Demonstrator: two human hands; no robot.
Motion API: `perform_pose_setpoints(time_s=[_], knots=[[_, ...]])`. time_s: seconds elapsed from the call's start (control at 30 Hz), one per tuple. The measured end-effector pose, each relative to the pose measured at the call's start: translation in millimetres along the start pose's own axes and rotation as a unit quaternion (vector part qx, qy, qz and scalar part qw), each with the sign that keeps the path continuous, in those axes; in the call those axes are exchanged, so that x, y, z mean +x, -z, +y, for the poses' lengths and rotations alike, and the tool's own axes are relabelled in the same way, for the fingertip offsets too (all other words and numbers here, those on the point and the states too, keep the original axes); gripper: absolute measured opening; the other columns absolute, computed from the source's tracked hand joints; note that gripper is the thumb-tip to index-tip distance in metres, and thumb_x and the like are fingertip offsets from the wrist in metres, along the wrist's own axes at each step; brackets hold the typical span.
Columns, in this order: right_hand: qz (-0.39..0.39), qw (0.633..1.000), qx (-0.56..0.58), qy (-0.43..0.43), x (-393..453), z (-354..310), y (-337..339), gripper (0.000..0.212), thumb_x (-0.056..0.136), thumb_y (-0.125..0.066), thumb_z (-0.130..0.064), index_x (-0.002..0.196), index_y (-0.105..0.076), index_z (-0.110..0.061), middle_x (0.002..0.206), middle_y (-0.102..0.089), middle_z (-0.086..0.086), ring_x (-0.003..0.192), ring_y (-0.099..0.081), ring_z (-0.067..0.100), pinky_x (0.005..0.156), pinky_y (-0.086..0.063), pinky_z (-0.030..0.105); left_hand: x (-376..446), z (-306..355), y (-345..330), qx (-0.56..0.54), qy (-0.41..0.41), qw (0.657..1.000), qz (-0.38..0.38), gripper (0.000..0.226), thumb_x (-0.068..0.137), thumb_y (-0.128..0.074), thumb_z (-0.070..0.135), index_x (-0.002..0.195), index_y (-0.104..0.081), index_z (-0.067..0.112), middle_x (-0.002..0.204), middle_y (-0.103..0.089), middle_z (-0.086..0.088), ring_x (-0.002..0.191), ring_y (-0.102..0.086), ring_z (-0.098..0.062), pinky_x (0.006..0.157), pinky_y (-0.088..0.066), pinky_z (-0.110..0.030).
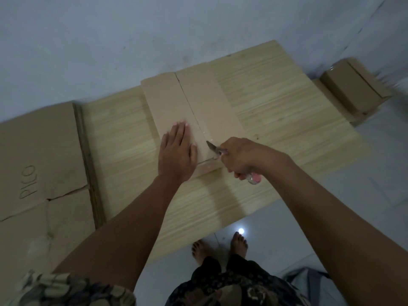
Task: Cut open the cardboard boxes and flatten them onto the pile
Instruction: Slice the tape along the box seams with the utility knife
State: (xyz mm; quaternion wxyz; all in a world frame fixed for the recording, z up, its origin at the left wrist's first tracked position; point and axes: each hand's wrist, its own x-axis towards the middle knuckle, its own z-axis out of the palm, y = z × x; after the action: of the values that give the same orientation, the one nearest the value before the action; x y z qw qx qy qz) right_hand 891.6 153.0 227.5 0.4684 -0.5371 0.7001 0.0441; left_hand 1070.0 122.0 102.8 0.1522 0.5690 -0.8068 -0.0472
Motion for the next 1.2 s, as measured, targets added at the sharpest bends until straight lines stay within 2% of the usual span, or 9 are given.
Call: perform_pose_setpoints(time_s=[0.13, 0.27, 0.4, 0.53, 0.77, 0.87, 0.97, 1.03, 1.2], knots=[[0.008, 1.000, 0.013, 0.001, -1.2, 2.5, 0.0, 0.025, 0.099, -0.045, -0.009, 0.113, -0.064, -0.005, 0.090, -0.072, 0.022, 0.065, -0.070, 0.031, 0.069, -0.061, 0.052, 1.2, -2.1, -1.4, 0.007, 0.008, 1.000, -0.014, 0.065, 0.100, -0.027, 0.036, 0.154, -0.036, 0.001, 0.162, -0.034, -0.015, 0.152, -0.028, -0.030, 0.122, -0.023, -0.051], [0.032, 0.999, 0.025, 0.033, -5.5, 11.5, -9.1, 0.028, 0.104, -0.038, -0.020, 0.118, -0.060, -0.010, 0.086, -0.071, 0.017, 0.059, -0.069, 0.024, 0.056, -0.059, 0.037, 5.3, -2.4, -1.0, 0.006, 0.029, 0.999, -0.020, 0.066, 0.100, -0.026, 0.036, 0.154, -0.035, 0.001, 0.162, -0.032, -0.016, 0.152, -0.027, -0.031, 0.123, -0.022, -0.051], [0.017, 1.000, 0.017, 0.015, -8.4, 11.8, -3.0, 0.024, 0.103, -0.042, -0.018, 0.114, -0.062, -0.008, 0.088, -0.071, 0.019, 0.064, -0.072, 0.029, 0.065, -0.062, 0.050, 5.6, -2.3, -0.6, 0.001, 0.018, 1.000, -0.022, 0.065, 0.100, -0.027, 0.036, 0.155, -0.035, 0.002, 0.163, -0.032, -0.015, 0.152, -0.026, -0.030, 0.122, -0.023, -0.052], [0.041, 0.999, 0.018, 0.008, -7.0, 5.0, -9.3, 0.022, 0.100, -0.043, -0.010, 0.115, -0.059, -0.005, 0.087, -0.070, 0.021, 0.063, -0.071, 0.032, 0.067, -0.062, 0.053, 7.5, -2.4, -1.7, 0.008, 0.017, 1.000, -0.019, 0.065, 0.100, -0.027, 0.036, 0.154, -0.036, 0.001, 0.162, -0.034, -0.017, 0.151, -0.028, -0.032, 0.122, -0.023, -0.052], [0.047, 0.998, -0.045, -0.013, -17.5, -2.8, -11.5, 0.019, 0.098, -0.048, -0.003, 0.111, -0.061, -0.002, 0.082, -0.067, 0.019, 0.064, -0.072, 0.029, 0.064, -0.063, 0.047, 7.3, -1.2, 1.0, -0.001, 0.009, 0.999, -0.037, 0.067, 0.100, -0.022, 0.038, 0.158, -0.029, 0.004, 0.165, -0.027, -0.013, 0.154, -0.019, -0.029, 0.125, -0.017, -0.050], [0.065, 0.996, -0.053, -0.020, -15.5, -9.2, -15.8, 0.023, 0.093, -0.051, 0.004, 0.112, -0.060, -0.004, 0.088, -0.063, 0.018, 0.069, -0.073, 0.030, 0.063, -0.063, 0.047, 5.9, -6.5, 2.5, -0.015, -0.014, 0.999, -0.049, 0.073, 0.100, -0.024, 0.048, 0.158, -0.027, 0.003, 0.166, -0.023, -0.014, 0.155, -0.016, -0.029, 0.125, -0.014, -0.051], [0.067, 0.996, -0.058, -0.019, -12.2, -6.8, -11.6, 0.016, 0.094, -0.053, 0.002, 0.108, -0.061, -0.003, 0.085, -0.065, 0.018, 0.064, -0.071, 0.030, 0.056, -0.062, 0.040, 0.8, -19.8, 3.6, 0.000, -0.078, 0.995, -0.061, 0.096, 0.093, -0.035, 0.071, 0.157, -0.025, -0.001, 0.167, -0.019, -0.016, 0.156, -0.015, -0.030, 0.125, -0.011, -0.051], [0.043, 0.998, -0.049, -0.013, -11.3, -2.0, -6.3, 0.016, 0.096, -0.056, -0.002, 0.110, -0.063, -0.004, 0.085, -0.070, 0.021, 0.064, -0.072, 0.031, 0.061, -0.063, 0.045, -2.3, -25.1, 4.2, 0.008, -0.107, 0.993, -0.057, 0.108, 0.087, -0.040, 0.079, 0.156, -0.026, -0.003, 0.167, -0.020, -0.017, 0.155, -0.017, -0.031, 0.124, -0.013, -0.052], [0.000, 1.000, -0.003, -0.013, -15.0, 2.6, 2.7, 0.022, 0.098, -0.048, -0.004, 0.111, -0.066, -0.001, 0.089, -0.073, 0.024, 0.078, -0.075, 0.039, 0.071, -0.060, 0.056, -6.4, -23.4, 7.6, 0.009, -0.124, 0.990, -0.064, 0.108, 0.088, -0.037, 0.081, 0.156, -0.026, -0.002, 0.167, -0.018, -0.016, 0.156, -0.015, -0.029, 0.126, -0.011, -0.049]])
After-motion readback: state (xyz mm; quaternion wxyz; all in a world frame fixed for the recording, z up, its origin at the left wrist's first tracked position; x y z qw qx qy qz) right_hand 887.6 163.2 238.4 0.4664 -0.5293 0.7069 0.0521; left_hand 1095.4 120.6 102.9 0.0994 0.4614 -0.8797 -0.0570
